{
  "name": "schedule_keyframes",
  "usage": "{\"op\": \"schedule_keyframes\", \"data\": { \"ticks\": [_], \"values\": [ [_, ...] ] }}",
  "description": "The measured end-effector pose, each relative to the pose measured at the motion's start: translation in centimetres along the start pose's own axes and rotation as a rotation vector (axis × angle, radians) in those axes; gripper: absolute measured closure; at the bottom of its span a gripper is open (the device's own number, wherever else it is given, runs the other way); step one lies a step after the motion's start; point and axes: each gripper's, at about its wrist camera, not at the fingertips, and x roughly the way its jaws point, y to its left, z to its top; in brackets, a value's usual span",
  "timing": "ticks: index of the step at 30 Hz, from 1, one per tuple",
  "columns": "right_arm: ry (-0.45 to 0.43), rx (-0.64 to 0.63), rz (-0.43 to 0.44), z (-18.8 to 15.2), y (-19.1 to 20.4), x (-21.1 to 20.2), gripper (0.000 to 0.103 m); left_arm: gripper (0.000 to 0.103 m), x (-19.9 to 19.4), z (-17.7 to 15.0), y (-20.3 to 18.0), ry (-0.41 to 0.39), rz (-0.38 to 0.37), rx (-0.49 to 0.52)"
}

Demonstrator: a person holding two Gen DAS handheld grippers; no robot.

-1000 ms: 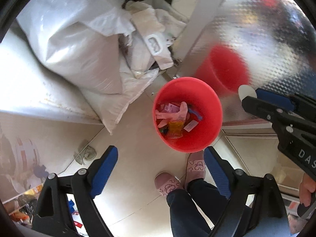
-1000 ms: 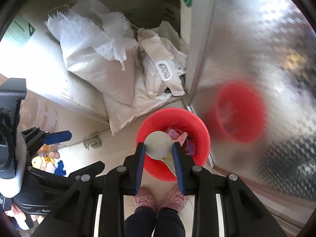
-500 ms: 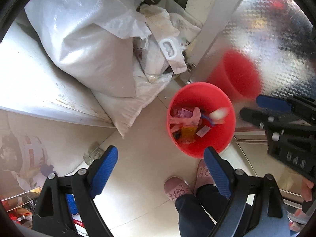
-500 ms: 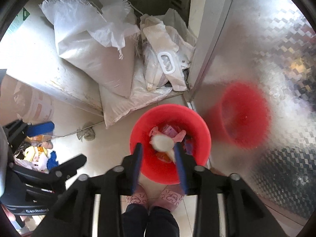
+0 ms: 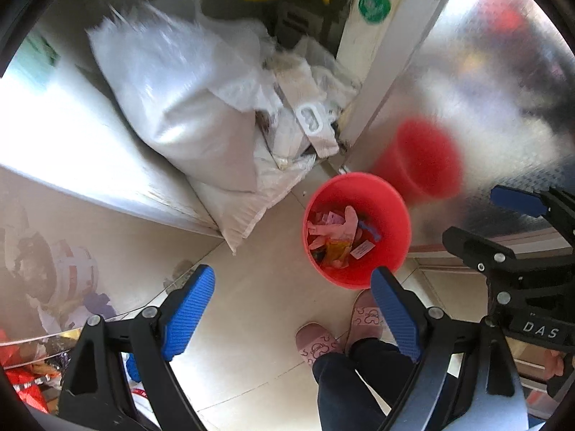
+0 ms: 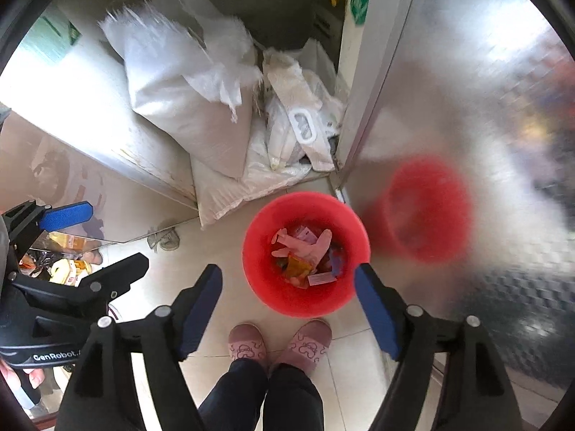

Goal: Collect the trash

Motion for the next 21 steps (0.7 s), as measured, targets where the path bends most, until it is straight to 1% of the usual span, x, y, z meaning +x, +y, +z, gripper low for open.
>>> {"op": "schedule_keyframes", "data": {
  "ticks": [3, 5, 7, 9, 12, 15, 18, 19, 21],
  "values": [
    [-0.017, -0.011, -0.006, 0.2, 0.4, -3.6, 0.027, 0.016, -4.6, 0.2, -0.5, -0.034, 0.014, -0.013],
    [-0.025, -0.015, -0.010, 0.6, 0.7, -6.7, 0.027, 0.016, -8.0, 0.4, -0.7, -0.061, 0.019, -0.010],
    [-0.060, -0.016, -0.009, 0.9, 0.9, -10.2, 0.027, 0.016, -11.7, 0.7, -1.0, -0.102, 0.030, -0.002],
    [-0.106, -0.019, -0.014, 1.2, 1.2, -13.8, 0.024, 0.016, -15.3, 1.1, -1.1, -0.136, 0.041, 0.004],
    [-0.162, -0.024, -0.008, 1.5, 1.6, -18.8, 0.022, 0.016, -19.9, 1.6, -1.4, -0.184, 0.057, 0.009],
    [-0.219, -0.036, -0.022, 1.9, 1.8, -23.2, 0.022, 0.016, -23.6, 2.4, -1.9, -0.227, 0.055, 0.005],
    [-0.263, -0.030, -0.055, 2.5, 1.8, -27.0, 0.021, 0.016, -26.9, 3.5, -2.5, -0.275, 0.042, 0.011],
    [-0.282, -0.024, -0.072, 2.5, 1.6, -28.3, 0.019, 0.016, -28.0, 3.9, -2.8, -0.296, 0.042, 0.014],
    [-0.327, 0.006, -0.111, 2.4, 1.2, -30.6, 0.012, 0.016, -30.0, 4.5, -3.4, -0.333, 0.038, 0.033]
  ]
}}
